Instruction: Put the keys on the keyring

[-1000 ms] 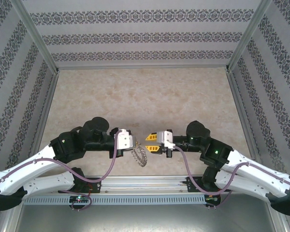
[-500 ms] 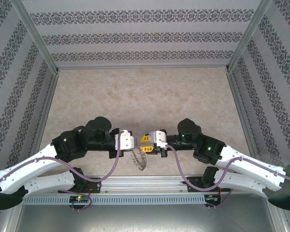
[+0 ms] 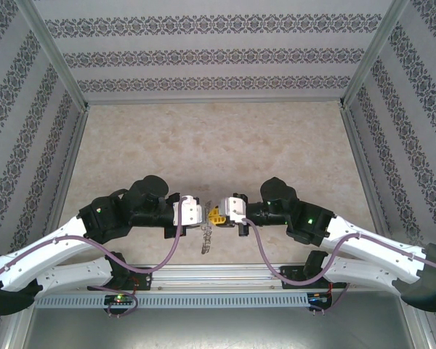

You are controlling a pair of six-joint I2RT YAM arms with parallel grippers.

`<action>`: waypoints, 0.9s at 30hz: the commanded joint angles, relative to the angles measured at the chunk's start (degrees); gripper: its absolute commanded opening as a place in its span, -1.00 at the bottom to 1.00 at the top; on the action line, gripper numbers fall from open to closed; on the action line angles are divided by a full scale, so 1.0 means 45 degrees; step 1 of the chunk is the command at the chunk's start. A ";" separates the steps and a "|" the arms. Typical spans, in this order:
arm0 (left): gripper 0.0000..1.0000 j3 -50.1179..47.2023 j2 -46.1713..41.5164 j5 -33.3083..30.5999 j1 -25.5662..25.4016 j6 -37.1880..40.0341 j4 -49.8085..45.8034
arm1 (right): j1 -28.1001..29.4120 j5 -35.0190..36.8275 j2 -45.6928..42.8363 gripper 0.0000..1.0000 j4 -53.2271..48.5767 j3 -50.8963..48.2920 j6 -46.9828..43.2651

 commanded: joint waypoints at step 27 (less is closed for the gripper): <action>-0.49 -0.3176 -0.3118 0.1458 -0.0164 -0.1951 0.6218 | -0.0286 -0.2449 -0.0928 -1.00 0.5830 -0.1575 0.2543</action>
